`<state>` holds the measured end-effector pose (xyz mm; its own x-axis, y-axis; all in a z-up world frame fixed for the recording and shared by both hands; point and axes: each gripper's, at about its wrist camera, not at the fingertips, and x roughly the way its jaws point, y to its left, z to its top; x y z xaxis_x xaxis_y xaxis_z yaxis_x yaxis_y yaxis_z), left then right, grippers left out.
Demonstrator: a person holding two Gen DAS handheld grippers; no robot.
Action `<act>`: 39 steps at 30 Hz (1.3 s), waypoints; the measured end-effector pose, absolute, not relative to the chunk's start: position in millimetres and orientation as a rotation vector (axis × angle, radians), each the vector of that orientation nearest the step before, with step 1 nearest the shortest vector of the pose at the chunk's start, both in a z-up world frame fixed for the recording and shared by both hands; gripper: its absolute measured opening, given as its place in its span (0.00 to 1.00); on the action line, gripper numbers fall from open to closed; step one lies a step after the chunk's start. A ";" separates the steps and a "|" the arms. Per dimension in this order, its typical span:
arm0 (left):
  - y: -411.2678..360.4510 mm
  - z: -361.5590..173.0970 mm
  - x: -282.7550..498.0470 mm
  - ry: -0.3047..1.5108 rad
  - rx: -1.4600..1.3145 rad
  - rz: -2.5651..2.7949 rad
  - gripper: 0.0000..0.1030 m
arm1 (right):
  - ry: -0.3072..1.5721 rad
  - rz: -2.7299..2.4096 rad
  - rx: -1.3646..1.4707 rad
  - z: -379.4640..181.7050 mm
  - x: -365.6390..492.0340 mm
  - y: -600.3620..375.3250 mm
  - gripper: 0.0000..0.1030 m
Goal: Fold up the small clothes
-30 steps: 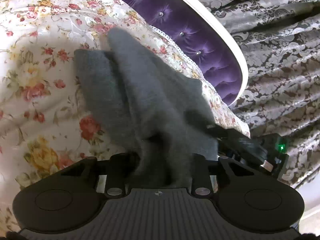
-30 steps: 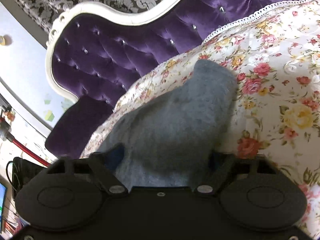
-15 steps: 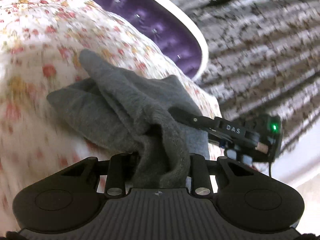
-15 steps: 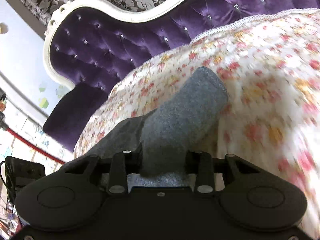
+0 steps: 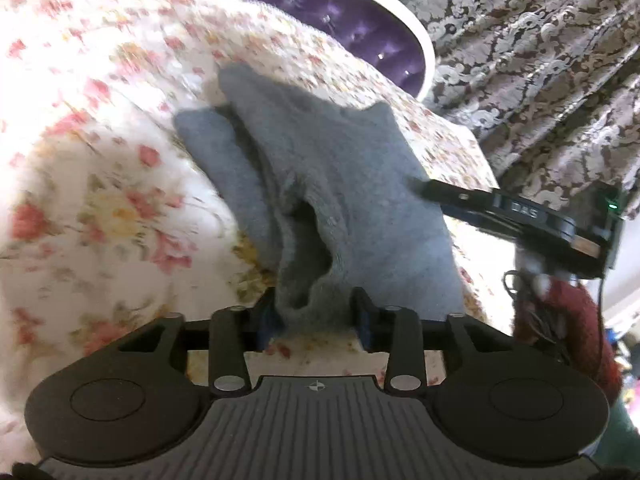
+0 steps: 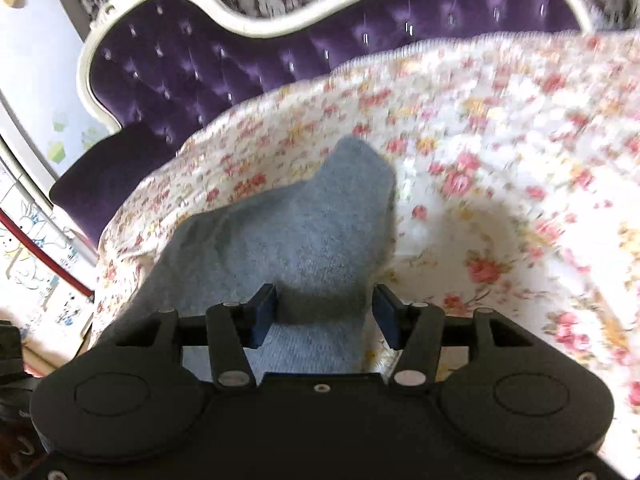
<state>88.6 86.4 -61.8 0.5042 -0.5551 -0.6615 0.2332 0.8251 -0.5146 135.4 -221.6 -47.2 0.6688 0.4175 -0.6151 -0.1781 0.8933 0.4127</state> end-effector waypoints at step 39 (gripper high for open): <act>111.7 -83.9 129.7 0.801 -0.573 -0.271 0.13 | 0.708 0.648 0.005 -68.8 71.5 -137.9 0.60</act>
